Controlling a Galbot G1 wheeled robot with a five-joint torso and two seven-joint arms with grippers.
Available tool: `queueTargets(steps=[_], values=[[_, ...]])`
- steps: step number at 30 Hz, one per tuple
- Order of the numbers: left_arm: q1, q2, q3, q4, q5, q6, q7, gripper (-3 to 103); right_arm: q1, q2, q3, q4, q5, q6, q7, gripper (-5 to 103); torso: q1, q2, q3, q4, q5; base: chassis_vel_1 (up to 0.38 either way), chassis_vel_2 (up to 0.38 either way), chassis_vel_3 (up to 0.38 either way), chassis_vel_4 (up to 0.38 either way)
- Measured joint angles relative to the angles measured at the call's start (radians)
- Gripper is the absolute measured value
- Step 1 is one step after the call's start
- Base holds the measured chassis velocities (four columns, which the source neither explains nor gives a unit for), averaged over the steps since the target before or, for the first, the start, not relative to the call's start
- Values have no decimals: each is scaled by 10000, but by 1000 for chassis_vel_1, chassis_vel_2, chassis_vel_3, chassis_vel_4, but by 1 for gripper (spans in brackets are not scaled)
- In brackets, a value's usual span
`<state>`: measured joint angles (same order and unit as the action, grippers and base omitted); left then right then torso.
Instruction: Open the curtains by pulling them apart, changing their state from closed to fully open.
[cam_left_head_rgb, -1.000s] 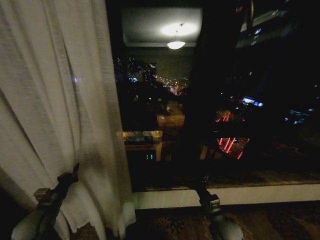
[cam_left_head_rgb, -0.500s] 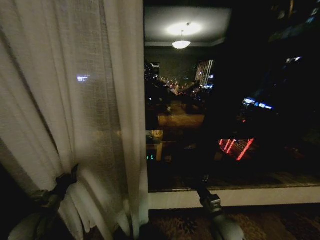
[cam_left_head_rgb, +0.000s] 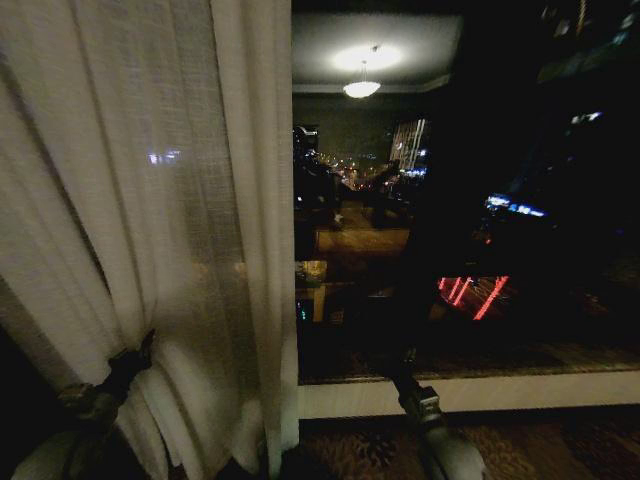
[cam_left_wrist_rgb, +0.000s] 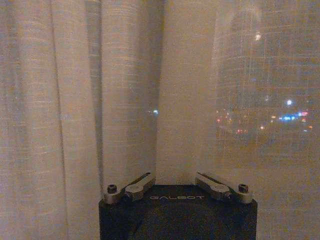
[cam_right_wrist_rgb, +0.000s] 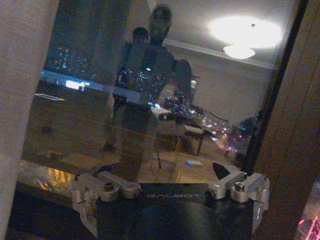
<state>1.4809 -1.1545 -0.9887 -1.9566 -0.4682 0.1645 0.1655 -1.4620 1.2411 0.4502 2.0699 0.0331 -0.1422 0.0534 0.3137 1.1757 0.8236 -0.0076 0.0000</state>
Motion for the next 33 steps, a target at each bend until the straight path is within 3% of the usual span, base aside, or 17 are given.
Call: queueTargets(steps=[22, 30, 33], values=[[200, -311, -19, -451, 222, 186, -109, 0, -22, -228, 93, -136, 541, 286, -23, 100, 0, -1, 0, -3, 5, 67, 71, -72, -67], [107, -250, -555, -420, 189, 269, -1105, 0, 45, -298, 69, -224, 588, 344, -53, 100, 1, 0, 0, -1, -1, 0, 0, 0, 0], [20, -122, -1085, -282, 132, 658, -2257, 0, 177, -332, 15, -298, 644, 350, -94, 100, 1, 0, 0, -1, -1, 0, 0, 0, 0]])
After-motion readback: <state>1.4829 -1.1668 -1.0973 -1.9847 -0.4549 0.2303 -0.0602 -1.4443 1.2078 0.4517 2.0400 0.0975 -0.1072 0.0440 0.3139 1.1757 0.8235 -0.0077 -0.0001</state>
